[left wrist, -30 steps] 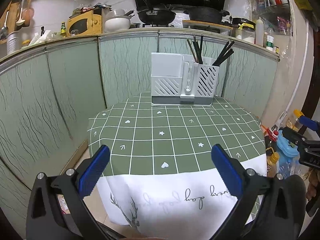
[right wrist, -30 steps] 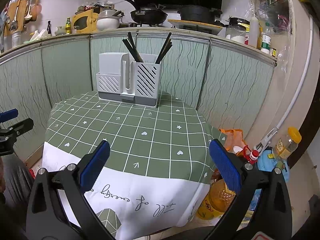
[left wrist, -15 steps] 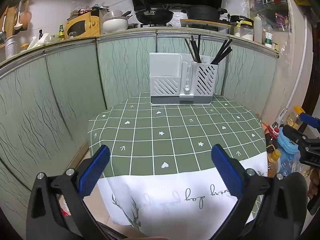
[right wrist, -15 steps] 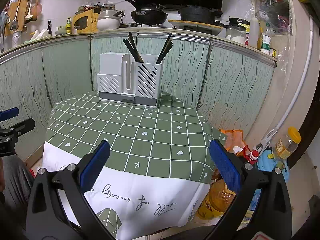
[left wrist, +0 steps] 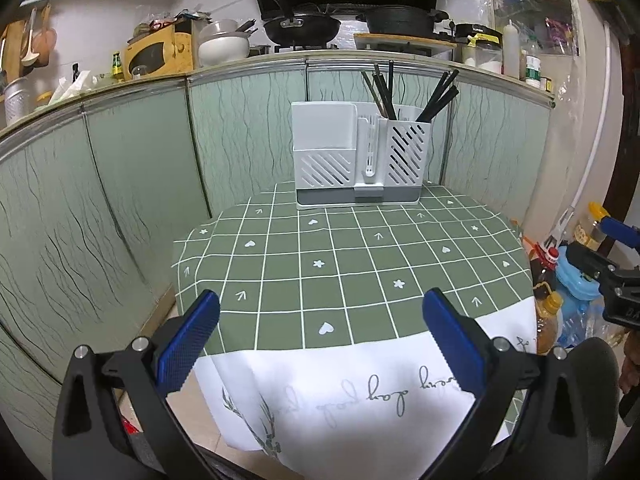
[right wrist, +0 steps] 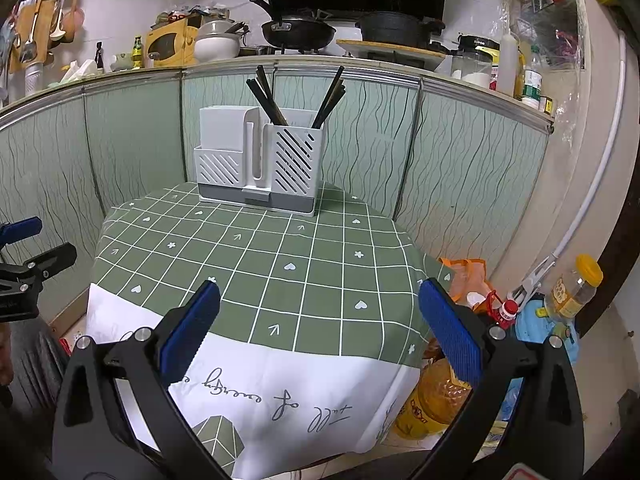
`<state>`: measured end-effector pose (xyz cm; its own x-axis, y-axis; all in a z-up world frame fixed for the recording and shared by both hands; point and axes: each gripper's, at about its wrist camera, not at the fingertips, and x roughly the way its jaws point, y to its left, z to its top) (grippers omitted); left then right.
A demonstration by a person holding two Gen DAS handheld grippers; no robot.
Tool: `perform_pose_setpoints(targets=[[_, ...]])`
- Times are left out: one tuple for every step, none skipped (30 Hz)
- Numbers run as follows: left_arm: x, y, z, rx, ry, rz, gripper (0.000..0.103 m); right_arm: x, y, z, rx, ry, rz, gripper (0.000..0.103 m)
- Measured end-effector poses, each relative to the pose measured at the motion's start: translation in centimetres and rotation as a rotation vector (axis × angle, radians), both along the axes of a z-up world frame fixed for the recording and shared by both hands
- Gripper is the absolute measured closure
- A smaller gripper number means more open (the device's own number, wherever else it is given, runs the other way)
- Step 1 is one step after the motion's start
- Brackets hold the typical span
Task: Organize utensils
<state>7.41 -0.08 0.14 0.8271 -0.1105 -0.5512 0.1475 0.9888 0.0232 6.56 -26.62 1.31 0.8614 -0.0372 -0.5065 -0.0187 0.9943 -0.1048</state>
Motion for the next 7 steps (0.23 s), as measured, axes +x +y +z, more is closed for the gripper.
perform_pose_setpoints(targets=[[-0.01,-0.06,-0.02,0.000,0.002,-0.002,0.005,0.02,-0.04,-0.02,-0.001,0.001,0.001,0.008],[0.00,-0.09,-0.04,0.003,0.003,0.001,0.005,0.03,-0.02,-0.02,-0.001,0.002,0.001,0.008],[0.02,-0.10,-0.05,0.003,0.002,0.002,0.005,0.02,-0.07,-0.06,0.000,0.004,0.001,0.008],[0.05,-0.09,-0.07,0.002,0.002,0.002,0.005,0.00,-0.09,-0.05,0.001,0.003,0.000,0.008],[0.08,-0.10,-0.09,0.003,0.004,0.003,0.005,-0.01,-0.10,-0.05,0.000,0.003,0.000,0.008],[0.06,-0.12,-0.09,0.004,0.006,0.004,0.005,0.00,-0.12,-0.08,0.000,0.003,0.000,0.008],[0.07,-0.12,-0.10,0.004,0.007,0.003,0.005,-0.01,-0.20,-0.07,0.001,0.001,-0.002,0.008]])
